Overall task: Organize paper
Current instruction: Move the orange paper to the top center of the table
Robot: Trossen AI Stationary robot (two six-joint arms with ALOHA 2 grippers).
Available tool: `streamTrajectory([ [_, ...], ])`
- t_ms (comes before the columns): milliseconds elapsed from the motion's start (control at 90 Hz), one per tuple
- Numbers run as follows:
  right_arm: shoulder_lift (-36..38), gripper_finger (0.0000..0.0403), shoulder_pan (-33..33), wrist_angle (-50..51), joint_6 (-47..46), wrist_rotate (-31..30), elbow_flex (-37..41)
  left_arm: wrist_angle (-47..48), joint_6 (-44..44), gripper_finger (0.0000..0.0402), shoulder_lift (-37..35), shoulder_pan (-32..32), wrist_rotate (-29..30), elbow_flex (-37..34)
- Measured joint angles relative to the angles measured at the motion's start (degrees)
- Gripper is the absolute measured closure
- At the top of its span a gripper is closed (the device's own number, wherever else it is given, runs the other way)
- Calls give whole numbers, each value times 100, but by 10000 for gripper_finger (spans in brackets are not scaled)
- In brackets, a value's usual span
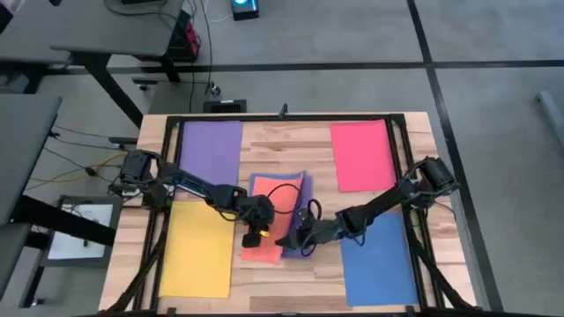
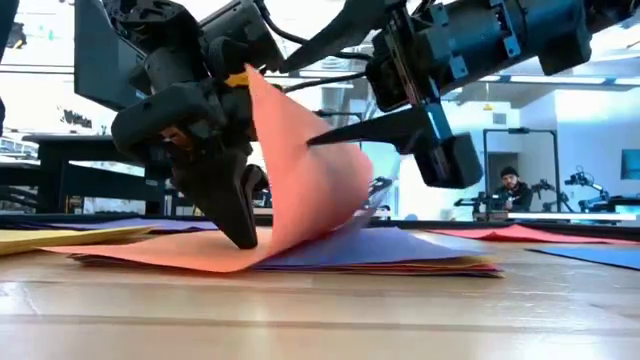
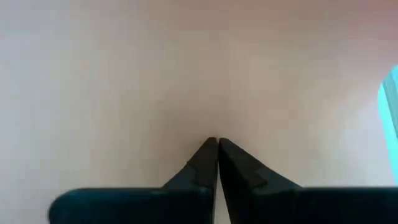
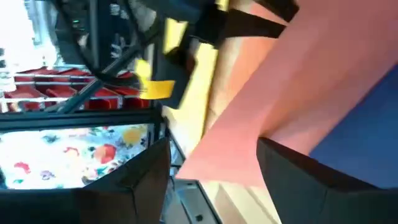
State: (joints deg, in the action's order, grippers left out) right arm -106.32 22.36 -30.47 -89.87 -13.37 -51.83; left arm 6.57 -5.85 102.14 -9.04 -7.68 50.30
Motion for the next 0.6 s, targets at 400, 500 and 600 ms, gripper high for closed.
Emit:
streamTrajectory([
  [400, -7, 191, 22, 1176, -1041, 182, 4, 0, 0, 402, 1, 0, -1, 0],
  [500, 95, 191, 140, 1234, -1238, 195, 2, 1, 0, 402, 1, 0, -1, 0],
  [600, 204, 191, 259, 1747, -1515, 117, 0, -2, 2, 402, 1, 0, -2, 0],
])
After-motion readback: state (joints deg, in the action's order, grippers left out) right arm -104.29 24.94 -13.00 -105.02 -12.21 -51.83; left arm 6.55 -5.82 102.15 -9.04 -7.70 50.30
